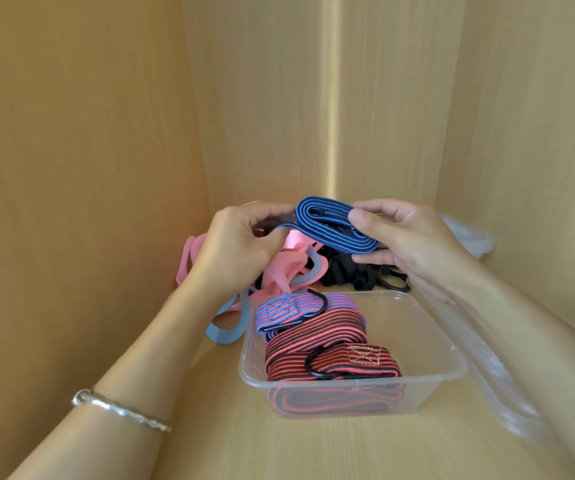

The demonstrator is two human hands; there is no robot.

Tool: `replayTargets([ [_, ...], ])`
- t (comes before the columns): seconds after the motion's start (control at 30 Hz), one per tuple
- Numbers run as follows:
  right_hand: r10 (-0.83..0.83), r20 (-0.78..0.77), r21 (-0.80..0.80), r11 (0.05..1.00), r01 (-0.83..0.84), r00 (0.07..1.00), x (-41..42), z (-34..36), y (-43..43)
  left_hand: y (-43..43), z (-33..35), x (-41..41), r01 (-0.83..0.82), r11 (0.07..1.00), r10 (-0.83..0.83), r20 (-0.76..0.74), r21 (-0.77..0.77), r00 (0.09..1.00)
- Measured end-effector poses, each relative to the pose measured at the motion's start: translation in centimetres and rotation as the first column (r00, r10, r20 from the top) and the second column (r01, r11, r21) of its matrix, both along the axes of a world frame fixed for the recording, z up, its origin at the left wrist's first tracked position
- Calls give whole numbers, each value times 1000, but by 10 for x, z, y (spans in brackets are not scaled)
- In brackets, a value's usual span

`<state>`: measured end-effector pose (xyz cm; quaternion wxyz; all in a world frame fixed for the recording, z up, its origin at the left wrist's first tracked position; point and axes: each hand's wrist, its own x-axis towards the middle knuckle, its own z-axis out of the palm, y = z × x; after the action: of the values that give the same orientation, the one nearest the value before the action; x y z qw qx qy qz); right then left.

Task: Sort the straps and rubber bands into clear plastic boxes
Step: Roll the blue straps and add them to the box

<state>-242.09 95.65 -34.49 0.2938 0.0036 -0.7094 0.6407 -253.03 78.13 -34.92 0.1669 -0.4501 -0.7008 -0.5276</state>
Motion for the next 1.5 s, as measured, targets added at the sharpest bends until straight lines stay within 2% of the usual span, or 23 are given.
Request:
replayTargets([
  [0.2, 8, 22, 72, 997, -10, 1000, 0, -1, -2, 2, -1, -1, -91, 996, 90, -58, -15, 994],
  [0.3, 24, 28, 79, 997, -26, 999, 1, -1, -2, 3, -3, -3, -159, 987, 151, -163, -34, 975],
  [0.4, 34, 30, 74, 997, -37, 999, 1, -1, -2, 3, -5, -7, -221, 975, 215, -271, 6, 938],
  [0.5, 50, 23, 53, 997, -51, 998, 1, 1, -3, 3, -7, -11, -306, 951, 305, -324, 49, 896],
  [0.63, 74, 16, 22, 997, -74, 997, 2, 2, -4, -1, -6, -15, -334, 933, 359, -378, 133, 853],
  [0.73, 66, 38, 55, 996, -68, 997, 3, 1, -4, -5, -6, -17, -394, 900, 434, -297, 187, 850],
  [0.87, 69, 60, 119, 990, -75, 996, 2, 0, -9, 0, -6, -11, -424, 893, 442, -115, 153, 890],
  [0.93, 76, 74, 148, 985, -86, 994, 2, 0, -11, 2, -1, -7, -387, 914, 382, 65, 121, 922],
  [1.03, 63, 93, 185, 980, -80, 994, 1, -2, -12, 7, 1, -2, -150, 982, 112, 292, 114, 950],
  [1.1, 49, 88, 183, 981, -64, 995, 1, -2, -11, 10, 1, 5, -50, 989, 7, 294, 138, 956],
  [1.2, 40, 57, 153, 987, -48, 998, 2, 0, -9, 12, 2, 10, 32, 991, -64, 257, 126, 964],
  [1.27, 45, 58, 171, 984, -54, 997, 2, 0, -10, 13, 1, 10, 72, 989, -107, 302, 125, 947],
  [1.5, 22, 44, 189, 982, -30, 999, -1, -2, -11, 11, 1, 9, 72, 974, -150, 368, 217, 918],
])
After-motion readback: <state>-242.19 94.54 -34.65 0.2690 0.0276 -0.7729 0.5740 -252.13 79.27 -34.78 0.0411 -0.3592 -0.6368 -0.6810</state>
